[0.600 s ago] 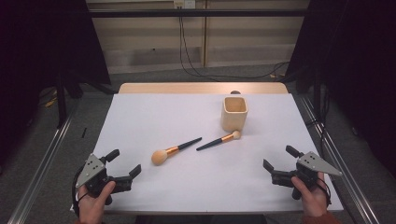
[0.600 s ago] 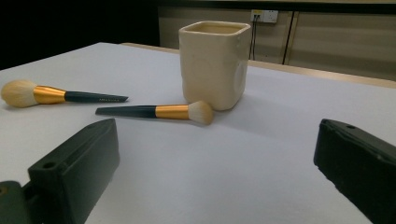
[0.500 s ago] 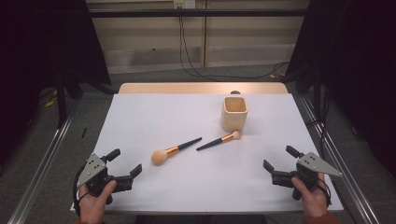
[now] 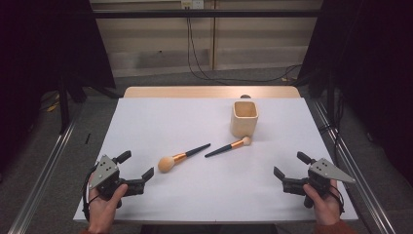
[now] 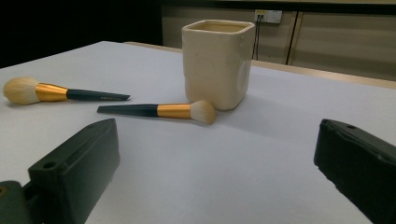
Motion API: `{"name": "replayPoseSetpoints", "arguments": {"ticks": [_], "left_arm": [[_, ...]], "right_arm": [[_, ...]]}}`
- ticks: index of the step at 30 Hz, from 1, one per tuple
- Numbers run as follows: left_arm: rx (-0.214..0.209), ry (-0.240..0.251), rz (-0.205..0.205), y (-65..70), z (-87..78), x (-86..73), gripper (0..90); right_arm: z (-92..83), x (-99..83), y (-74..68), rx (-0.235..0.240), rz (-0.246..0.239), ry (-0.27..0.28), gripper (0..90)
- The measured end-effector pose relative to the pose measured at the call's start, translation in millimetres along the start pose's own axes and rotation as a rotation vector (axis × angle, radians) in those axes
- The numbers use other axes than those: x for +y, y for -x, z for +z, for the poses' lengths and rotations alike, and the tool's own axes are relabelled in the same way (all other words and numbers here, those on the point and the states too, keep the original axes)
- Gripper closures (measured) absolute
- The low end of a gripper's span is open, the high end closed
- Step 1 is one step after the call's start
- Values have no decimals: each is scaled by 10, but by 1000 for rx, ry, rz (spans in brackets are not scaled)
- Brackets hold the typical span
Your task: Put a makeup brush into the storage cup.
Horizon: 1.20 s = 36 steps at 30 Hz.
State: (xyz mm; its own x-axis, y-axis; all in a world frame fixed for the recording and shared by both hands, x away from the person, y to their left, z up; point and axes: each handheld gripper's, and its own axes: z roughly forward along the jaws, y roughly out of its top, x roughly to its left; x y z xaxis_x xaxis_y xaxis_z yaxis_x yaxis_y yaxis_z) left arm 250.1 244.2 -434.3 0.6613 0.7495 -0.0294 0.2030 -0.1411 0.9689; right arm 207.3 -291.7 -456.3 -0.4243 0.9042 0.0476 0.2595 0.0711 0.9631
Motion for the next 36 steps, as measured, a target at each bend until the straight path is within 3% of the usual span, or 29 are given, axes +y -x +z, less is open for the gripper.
{"name": "replayPoseSetpoints", "arguments": {"ticks": [11, 13, 21, 36], "left_arm": [[-26, 10, 6, 65, 58, 119, 24], [-33, 30, 28, 120, 92, 181, 23], [-55, 27, 33, 133, 233, 295, 22], [-60, -5, 7, -1, 574, 311, 28]], "right_arm": [[-17, 11, -39, 13, -14, 1, 2], [-13, 14, -43, 16, -11, 3, 0], [-9, 5, -49, 25, -17, 0, 0], [6, -5, -51, 32, -16, -7, 0]]}}
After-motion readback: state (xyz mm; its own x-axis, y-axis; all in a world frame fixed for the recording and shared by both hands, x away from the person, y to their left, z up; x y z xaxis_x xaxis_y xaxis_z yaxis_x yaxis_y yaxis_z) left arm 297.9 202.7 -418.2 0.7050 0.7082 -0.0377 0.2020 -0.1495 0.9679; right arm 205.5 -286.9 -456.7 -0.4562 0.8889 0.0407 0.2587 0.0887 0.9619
